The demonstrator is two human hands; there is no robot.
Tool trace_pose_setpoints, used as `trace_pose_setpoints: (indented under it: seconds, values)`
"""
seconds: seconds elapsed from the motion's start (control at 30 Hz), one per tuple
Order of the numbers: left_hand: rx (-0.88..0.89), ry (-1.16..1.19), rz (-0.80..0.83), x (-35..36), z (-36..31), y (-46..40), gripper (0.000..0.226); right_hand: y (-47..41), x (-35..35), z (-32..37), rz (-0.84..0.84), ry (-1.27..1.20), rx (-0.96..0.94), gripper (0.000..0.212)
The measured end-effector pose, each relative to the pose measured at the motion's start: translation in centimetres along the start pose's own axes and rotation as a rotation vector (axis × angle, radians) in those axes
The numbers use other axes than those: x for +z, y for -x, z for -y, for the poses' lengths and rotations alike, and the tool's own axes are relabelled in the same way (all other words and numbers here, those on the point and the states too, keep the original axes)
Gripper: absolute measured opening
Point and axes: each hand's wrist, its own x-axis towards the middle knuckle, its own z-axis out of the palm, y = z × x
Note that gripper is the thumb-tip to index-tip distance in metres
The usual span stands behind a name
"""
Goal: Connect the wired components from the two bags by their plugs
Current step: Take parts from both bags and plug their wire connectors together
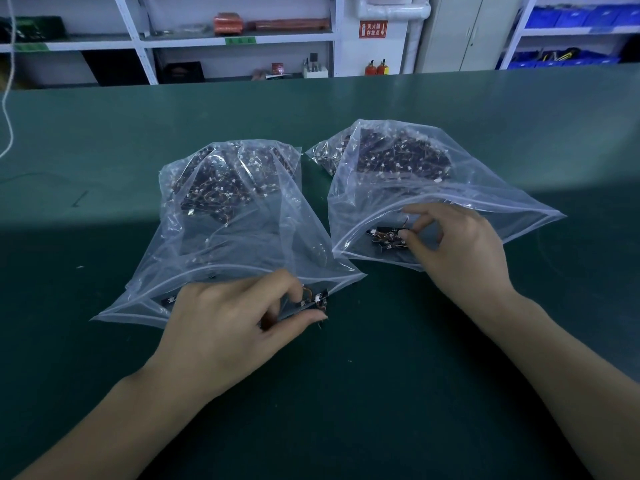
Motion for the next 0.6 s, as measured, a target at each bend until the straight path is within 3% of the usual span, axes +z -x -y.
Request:
trace_pose_setpoints:
  seconds: [0.17,0.33,0.6]
  values:
    - [-0.013,-0.040,0.035,0.1,0.3,0.1,0.030,0.5,-0.3,1.4,-0.008,-0.066,-0.012,0.006]
    - [-0.029,-0.060,0.041,0.3,0.3,0.1,0.018,1.3,-0.3,2.9,0.017,-0.194,-0.008,0.051]
    - [-0.051,-0.051,-0.005,0.1,0.2,-0.1,0.012,3.0,-0.1,5.8,0.052,-0.416,-0.238,0.050]
